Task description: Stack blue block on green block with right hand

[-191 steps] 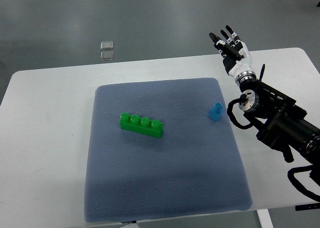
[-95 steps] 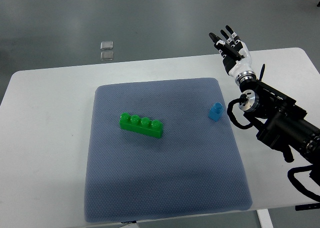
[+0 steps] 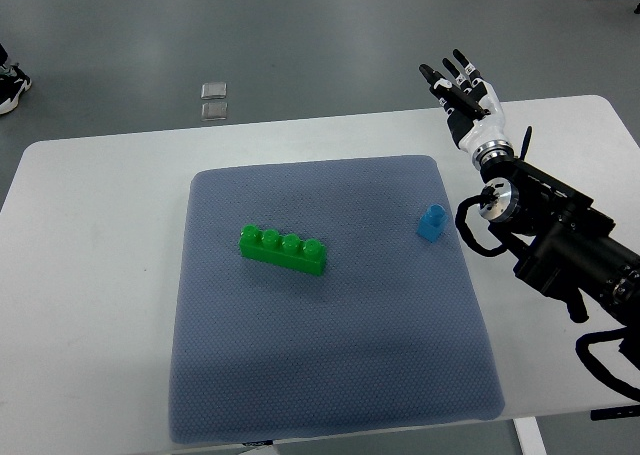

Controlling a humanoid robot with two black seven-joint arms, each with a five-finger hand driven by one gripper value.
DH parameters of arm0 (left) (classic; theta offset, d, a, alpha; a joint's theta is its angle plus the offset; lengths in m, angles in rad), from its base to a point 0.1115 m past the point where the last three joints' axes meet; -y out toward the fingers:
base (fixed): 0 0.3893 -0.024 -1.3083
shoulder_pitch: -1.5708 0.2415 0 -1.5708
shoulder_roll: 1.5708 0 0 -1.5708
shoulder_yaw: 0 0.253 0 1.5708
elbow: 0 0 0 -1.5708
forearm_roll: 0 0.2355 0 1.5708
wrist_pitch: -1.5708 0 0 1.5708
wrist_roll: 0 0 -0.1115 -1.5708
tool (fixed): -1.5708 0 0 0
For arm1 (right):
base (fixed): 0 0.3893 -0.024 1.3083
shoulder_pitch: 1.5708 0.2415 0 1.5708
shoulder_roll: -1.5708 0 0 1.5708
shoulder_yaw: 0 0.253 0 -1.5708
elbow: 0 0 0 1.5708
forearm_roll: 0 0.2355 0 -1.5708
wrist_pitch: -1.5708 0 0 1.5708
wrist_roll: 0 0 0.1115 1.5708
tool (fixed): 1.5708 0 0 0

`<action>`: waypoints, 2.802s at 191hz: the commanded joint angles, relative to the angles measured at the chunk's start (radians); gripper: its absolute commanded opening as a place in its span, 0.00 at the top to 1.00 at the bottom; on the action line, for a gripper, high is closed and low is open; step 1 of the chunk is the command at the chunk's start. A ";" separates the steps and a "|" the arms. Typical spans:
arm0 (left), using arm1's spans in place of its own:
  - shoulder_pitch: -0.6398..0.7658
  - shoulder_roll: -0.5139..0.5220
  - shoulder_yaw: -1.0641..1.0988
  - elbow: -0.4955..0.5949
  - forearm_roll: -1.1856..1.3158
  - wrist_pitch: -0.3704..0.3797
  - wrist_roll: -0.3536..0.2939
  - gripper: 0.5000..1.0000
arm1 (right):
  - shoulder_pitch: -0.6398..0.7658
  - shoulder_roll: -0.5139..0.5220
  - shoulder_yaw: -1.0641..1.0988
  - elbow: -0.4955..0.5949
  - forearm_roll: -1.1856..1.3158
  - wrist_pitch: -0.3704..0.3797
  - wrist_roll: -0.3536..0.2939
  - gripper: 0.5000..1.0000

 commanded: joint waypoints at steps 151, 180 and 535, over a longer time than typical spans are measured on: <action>0.000 0.000 0.000 0.000 0.000 0.000 0.000 0.00 | 0.175 -0.215 -0.374 0.136 -0.512 0.009 -0.083 0.18; 0.000 0.000 0.000 0.000 0.000 0.000 0.000 0.00 | 0.264 -0.330 -0.584 0.239 -0.749 0.052 -0.083 0.17; 0.000 0.000 0.000 0.000 0.000 0.000 0.000 0.00 | 0.320 -0.423 -0.818 0.437 -1.712 0.118 -0.044 0.22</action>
